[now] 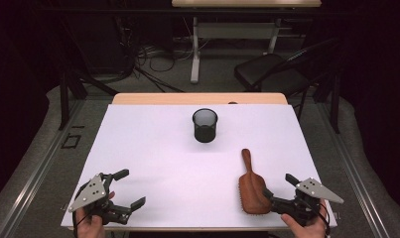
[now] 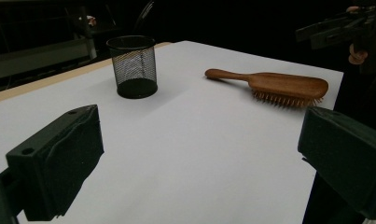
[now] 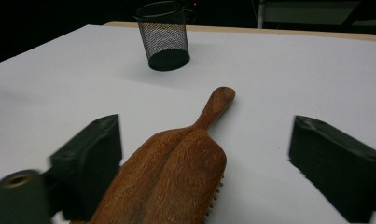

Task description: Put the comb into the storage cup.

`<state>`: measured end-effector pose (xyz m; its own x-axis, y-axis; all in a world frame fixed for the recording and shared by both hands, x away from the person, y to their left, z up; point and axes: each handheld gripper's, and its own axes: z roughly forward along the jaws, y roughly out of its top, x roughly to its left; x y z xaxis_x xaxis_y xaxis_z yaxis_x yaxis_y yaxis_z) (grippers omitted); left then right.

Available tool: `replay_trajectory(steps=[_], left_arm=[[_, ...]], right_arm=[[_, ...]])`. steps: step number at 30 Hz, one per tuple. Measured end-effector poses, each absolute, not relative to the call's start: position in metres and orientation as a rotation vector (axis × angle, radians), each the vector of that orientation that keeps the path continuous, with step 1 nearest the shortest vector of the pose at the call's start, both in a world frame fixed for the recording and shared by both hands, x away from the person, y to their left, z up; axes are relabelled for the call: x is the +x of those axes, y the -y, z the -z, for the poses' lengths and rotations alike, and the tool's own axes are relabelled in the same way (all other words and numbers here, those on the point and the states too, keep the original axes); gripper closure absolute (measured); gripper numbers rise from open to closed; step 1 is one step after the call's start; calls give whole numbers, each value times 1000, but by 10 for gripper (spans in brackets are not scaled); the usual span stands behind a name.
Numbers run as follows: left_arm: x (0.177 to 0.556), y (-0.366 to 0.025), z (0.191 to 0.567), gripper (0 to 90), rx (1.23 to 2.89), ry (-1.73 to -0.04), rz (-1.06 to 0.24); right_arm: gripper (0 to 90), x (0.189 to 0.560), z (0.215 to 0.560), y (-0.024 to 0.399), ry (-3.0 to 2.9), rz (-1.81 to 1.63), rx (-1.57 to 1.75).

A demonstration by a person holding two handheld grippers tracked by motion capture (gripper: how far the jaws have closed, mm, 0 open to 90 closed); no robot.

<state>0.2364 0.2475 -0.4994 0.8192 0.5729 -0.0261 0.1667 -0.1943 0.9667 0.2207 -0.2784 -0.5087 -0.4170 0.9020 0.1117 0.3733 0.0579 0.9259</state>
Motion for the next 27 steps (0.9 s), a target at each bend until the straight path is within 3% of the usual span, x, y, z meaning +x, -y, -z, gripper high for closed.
replay_trajectory(steps=[2,4,6,7,18,27], left_arm=[[236,-248,500,2,1755,-581,-405],[236,-247,500,2,1755,-585,-407],[236,-247,500,2,1757,-585,-408],[236,-247,500,2,1756,-582,-409],[237,-248,501,2,1766,-591,-411],[237,-249,501,2,1762,-594,-413]], right_arm=[[206,222,507,278,-1847,-1342,1264],[309,226,506,278,-1853,-1333,1263],[337,228,506,278,-1865,-1327,1266],[414,233,505,277,-1893,-1315,1262],[490,268,495,260,-2015,-1273,1240],[654,304,490,246,-2108,-1219,1291]])
